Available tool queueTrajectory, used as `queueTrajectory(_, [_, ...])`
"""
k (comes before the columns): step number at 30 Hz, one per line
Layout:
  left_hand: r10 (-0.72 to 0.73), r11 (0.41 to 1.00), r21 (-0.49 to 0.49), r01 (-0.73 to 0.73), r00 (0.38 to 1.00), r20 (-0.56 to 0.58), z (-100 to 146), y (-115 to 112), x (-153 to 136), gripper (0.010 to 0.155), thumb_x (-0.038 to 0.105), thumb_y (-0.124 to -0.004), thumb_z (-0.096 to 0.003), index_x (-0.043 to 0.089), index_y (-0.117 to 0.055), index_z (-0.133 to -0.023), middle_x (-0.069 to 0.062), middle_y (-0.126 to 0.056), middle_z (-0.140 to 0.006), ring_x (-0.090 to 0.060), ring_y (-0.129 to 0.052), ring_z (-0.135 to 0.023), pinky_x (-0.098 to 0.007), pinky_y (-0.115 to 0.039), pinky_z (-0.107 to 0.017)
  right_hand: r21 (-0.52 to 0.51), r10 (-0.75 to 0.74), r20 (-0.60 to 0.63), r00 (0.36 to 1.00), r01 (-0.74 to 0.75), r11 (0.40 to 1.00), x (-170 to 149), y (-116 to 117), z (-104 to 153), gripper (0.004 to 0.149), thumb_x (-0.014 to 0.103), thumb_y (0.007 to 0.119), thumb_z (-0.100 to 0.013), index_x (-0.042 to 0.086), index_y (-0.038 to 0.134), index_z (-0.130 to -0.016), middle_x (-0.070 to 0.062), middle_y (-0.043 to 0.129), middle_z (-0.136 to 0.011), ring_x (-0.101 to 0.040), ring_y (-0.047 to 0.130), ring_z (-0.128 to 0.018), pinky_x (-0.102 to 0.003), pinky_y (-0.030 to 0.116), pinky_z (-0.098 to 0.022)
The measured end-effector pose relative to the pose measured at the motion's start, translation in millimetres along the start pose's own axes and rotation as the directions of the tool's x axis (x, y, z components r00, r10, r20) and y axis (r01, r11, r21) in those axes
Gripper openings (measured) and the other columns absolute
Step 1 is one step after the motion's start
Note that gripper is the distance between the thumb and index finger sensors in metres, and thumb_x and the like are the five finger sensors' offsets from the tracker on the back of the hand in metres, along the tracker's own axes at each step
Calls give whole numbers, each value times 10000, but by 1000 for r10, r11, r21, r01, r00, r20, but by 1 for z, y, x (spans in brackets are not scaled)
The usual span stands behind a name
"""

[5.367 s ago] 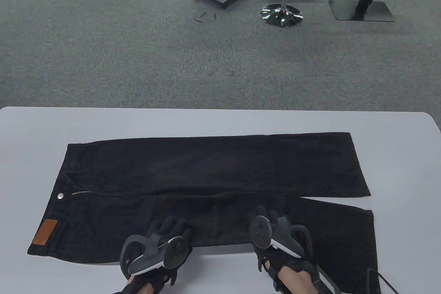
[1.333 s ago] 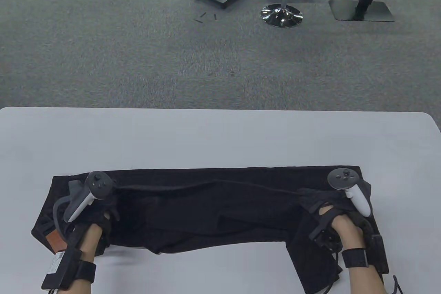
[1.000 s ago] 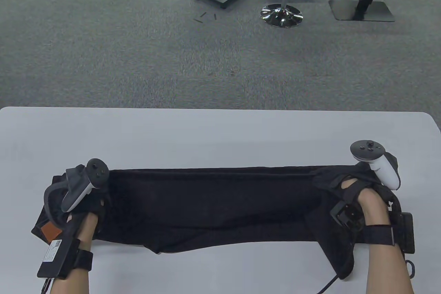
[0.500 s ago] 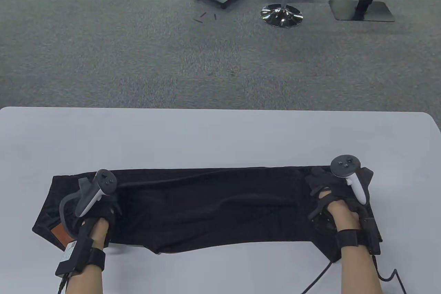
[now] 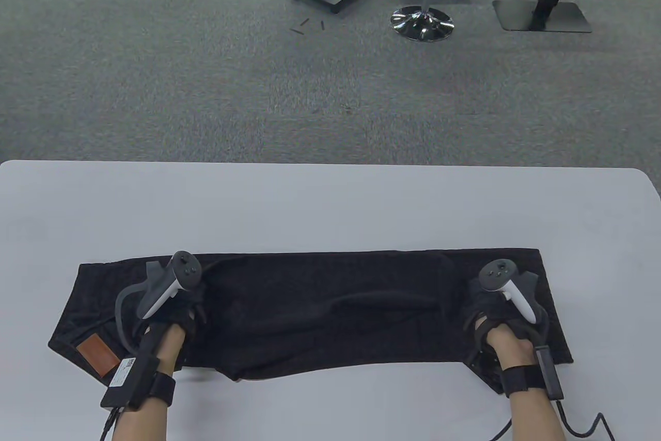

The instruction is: Fold trousers

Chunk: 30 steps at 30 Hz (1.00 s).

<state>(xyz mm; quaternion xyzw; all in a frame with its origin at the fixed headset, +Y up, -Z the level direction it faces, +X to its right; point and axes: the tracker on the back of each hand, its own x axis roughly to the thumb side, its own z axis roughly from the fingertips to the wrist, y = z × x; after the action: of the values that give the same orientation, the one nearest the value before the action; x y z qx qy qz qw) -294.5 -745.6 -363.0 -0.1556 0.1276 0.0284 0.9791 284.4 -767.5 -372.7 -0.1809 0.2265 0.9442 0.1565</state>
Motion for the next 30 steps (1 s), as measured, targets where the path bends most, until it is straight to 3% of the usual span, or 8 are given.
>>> queueTrajectory(5, [4,999,-37,-4,1000,9,-5,-17,3,610,516,-734,-562,364,-562,-1127,90,-618,-1167,-266,-708,-1124,-583,-570,-803,-19,54,22,998,-53,998,10,2,3,613,312,836,-485,223,546,-1018,-56,780,-842,-340,717,-830,-614,445,-750])
queueTrajectory(11, [15,999,-49,-14,1000,12,-8,-22,0,603,511,-732,-568,381,-550,-1128,99,-592,-1175,-260,-686,-1131,-583,-558,-810,-1,31,86,996,-31,1000,14,-26,17,513,244,822,-486,202,672,-974,-72,815,-793,-351,756,-777,-620,469,-741])
queueTrajectory(16, [23,999,-45,-22,1000,19,-8,-22,-1,596,509,-729,-570,386,-554,-1126,102,-595,-1173,-255,-690,-1127,-578,-562,-810,-218,-21,130,991,50,975,20,-86,39,484,223,811,-494,213,696,-964,-76,798,-804,-360,725,-797,-624,432,-755])
queueTrajectory(19, [25,999,-43,-24,999,24,-8,-24,-2,609,520,-731,-565,387,-544,-1129,104,-586,-1175,-255,-677,-1130,-579,-557,-812,-360,-139,183,973,198,912,20,-118,48,483,233,791,-509,237,667,-976,-57,761,-842,-348,679,-842,-616,397,-771])
queueTrajectory(20, [21,999,-40,-20,999,26,-7,-24,-2,611,522,-733,-563,386,-545,-1129,101,-582,-1177,-256,-672,-1132,-578,-558,-812,-406,-219,195,956,282,870,17,-123,51,511,244,756,-523,285,590,-1004,-24,692,-922,-328,581,-942,-609,353,-789])
queueTrajectory(22, [17,999,-40,-16,999,27,-7,-24,-2,614,524,-734,-563,385,-545,-1130,100,-586,-1175,-257,-676,-1131,-578,-561,-811,-425,-305,211,929,368,827,14,-124,49,566,294,755,-523,307,500,-1029,-20,566,-1052,-342,467,-1028,-623,309,-791])
queueTrajectory(26, [24,999,-44,-22,999,26,-7,-25,-2,611,523,-731,-564,384,-546,-1130,98,-584,-1176,-260,-670,-1133,-578,-558,-812,-346,-213,41,976,214,914,-6,-101,35,629,410,767,-499,307,464,-1040,-19,482,-1132,-369,463,-1053,-632,362,-775])
queueTrajectory(30, [20,999,-39,-19,999,28,-7,-25,-2,609,520,-731,-564,383,-550,-1129,96,-585,-1175,-261,-669,-1133,-580,-559,-810,-243,-196,-137,971,159,957,-39,-75,23,663,508,748,-480,244,500,-1035,-86,602,-1086,-403,617,-991,-626,490,-731])
